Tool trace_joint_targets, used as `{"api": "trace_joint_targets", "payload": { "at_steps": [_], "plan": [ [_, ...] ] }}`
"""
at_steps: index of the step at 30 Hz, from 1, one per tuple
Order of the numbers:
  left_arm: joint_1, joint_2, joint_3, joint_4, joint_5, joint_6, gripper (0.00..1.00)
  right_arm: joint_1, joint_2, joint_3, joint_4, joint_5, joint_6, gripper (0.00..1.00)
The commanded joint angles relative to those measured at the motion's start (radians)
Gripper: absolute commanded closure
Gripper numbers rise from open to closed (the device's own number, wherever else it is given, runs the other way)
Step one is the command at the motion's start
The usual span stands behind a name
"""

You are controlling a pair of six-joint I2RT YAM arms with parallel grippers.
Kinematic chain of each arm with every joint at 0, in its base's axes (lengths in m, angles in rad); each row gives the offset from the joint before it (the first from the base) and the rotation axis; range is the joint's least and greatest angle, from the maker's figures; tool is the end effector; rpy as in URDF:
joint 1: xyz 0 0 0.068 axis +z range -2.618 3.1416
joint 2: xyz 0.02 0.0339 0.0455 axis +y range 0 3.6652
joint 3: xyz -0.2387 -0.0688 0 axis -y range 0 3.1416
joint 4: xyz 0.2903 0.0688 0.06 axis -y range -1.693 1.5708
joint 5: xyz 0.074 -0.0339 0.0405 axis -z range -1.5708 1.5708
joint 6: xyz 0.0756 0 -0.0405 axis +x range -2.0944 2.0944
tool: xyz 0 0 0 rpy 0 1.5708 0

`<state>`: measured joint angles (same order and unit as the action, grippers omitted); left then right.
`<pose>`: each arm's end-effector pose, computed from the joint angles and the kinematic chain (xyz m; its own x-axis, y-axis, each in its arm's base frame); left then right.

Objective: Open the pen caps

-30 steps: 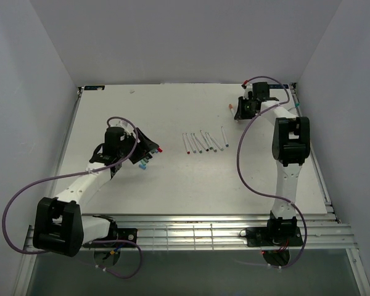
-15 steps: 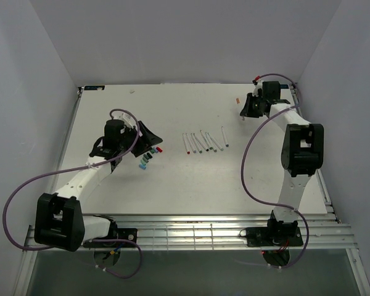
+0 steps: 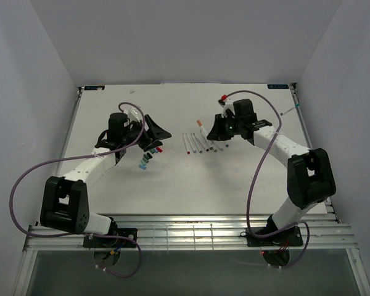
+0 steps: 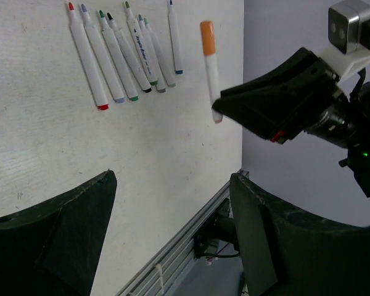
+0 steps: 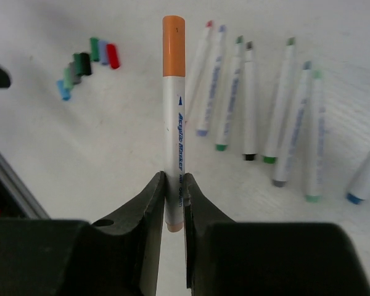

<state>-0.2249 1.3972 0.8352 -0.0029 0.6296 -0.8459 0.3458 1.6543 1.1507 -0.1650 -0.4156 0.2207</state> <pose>0.3512 -0.1260 0.1724 -0.8439 -0.4276 -0.3241 0.0503 0.5383 -0.8413 0.3993 0.1763 0.1751 -0.7022 -0.0401 -0.7109 -0.4657 0.7811 0.4160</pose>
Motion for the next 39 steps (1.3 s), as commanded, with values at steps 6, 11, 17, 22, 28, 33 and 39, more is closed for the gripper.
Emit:
{"api": "trace_joint_targets", "payload": {
  "at_steps": [6, 11, 17, 22, 28, 33, 39],
  "plan": [
    [-0.010, -0.012, 0.008, 0.077, 0.030, -0.039, 0.16, 0.240, -0.114, -0.083, 0.096, -0.111, 0.091, 0.92],
    [-0.013, -0.015, -0.010, 0.081, 0.016, -0.062, 0.17, 0.303, -0.111, -0.059, 0.101, -0.106, 0.115, 0.92],
    [-0.022, -0.018, -0.036, 0.084, 0.009, -0.079, 0.22, 0.338, -0.096, -0.043, 0.128, -0.104, 0.141, 0.92],
    [-0.024, -0.024, -0.054, 0.084, -0.007, -0.079, 0.27, 0.351, -0.093, -0.039, 0.142, -0.101, 0.152, 0.92],
    [-0.025, -0.018, -0.062, 0.116, 0.001, -0.107, 0.40, 0.360, -0.068, -0.016, 0.140, -0.103, 0.154, 0.92],
    [-0.028, -0.012, -0.061, 0.129, 0.005, -0.120, 0.43, 0.371, -0.050, -0.005, 0.147, -0.101, 0.157, 0.92],
    [-0.034, -0.007, -0.064, 0.133, 0.015, -0.127, 0.54, 0.374, -0.034, 0.006, 0.151, -0.097, 0.157, 0.92]
  ]
}}
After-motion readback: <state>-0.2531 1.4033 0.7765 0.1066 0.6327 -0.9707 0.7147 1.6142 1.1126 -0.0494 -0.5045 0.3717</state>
